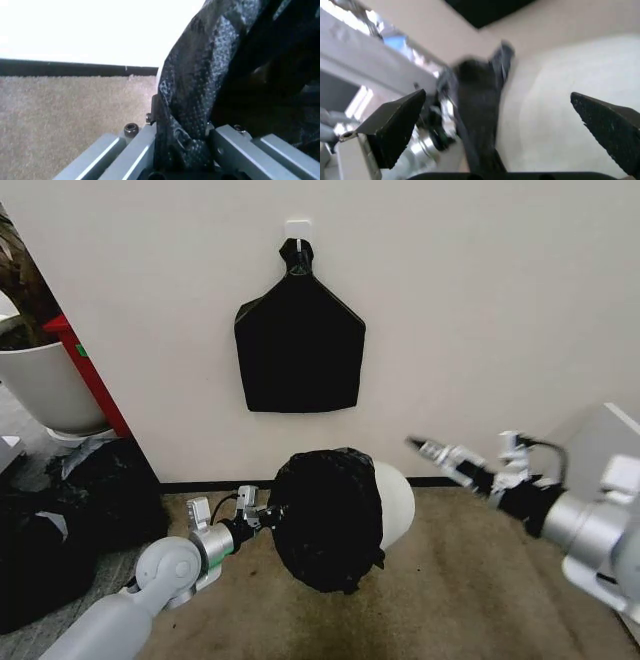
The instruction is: Place the garbage bag over the trash bin.
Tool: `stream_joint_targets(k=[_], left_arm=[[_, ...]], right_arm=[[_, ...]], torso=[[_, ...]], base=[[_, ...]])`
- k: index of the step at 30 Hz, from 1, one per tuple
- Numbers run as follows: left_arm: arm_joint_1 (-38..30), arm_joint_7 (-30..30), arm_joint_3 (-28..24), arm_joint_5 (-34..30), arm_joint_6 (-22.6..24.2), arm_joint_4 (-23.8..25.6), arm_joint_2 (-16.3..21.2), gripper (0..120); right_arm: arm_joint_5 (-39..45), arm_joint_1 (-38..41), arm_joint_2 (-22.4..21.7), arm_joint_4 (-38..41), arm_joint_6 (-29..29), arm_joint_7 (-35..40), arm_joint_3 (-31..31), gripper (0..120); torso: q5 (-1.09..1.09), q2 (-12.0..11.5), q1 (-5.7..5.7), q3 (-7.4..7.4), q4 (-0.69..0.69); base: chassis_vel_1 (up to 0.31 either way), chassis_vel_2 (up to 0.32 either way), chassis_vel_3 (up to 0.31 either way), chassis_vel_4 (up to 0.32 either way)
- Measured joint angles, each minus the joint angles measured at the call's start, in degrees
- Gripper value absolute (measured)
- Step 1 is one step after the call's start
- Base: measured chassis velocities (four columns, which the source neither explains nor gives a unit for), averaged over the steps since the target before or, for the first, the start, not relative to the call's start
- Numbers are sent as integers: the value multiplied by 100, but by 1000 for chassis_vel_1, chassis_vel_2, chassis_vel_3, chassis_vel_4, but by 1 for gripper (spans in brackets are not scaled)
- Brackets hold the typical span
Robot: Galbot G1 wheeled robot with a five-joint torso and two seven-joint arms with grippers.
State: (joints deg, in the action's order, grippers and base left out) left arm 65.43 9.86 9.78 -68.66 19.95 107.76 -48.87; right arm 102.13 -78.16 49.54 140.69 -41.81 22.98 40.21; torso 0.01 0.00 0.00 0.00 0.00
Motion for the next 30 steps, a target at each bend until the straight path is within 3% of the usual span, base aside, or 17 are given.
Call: stream_joint_targets(k=[4,8,30], left_arm=[[-2,161,15,34,-57,54,54,0],[7,229,45,41,-59,102,107,0],[195,220,179,-369,41,355,142,0]], right_arm=[[-601,234,-101,-96,-35,-145,-457,100],[-688,542,-154,-176,-4,-33,-671,100],[-751,705,-179,-941,70,-55,-645,100]], torso=[[-1,0,0,0,-1],[-2,0,0,0,0],[-1,0,0,0,-1]], base=[[0,0,0,0],[0,0,0,0],[0,0,0,0]])
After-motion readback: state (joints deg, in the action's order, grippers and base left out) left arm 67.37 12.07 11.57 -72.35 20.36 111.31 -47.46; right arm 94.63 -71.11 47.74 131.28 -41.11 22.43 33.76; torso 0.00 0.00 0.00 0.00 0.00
